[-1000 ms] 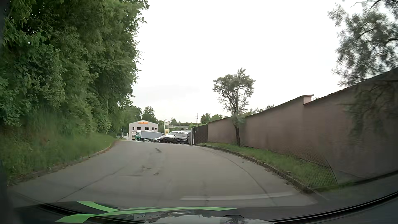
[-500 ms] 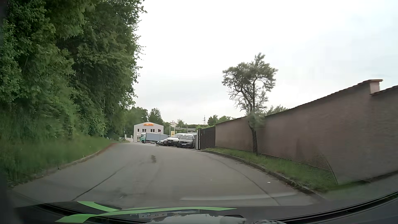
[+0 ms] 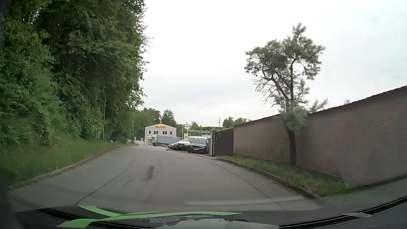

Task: Follow the waypoints while adhering to traffic rules and regulations

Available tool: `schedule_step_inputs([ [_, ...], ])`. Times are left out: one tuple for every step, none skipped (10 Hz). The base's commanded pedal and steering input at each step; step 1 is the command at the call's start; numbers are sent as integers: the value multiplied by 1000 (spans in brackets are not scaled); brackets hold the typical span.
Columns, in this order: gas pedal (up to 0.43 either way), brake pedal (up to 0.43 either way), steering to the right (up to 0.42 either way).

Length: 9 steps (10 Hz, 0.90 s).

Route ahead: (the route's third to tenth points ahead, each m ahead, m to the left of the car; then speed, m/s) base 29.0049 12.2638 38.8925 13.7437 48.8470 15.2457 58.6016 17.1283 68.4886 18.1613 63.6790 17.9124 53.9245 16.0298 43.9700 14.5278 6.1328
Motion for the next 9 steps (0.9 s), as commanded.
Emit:
schedule_step_inputs([
  [110, 0, -67],
  [98, 0, -70],
  [98, 0, -71],
  [98, 0, -71],
  [98, 0, -71],
  [98, 0, -72],
  [98, 0, -73],
  [98, 0, -73],
  [98, 0, -74],
])
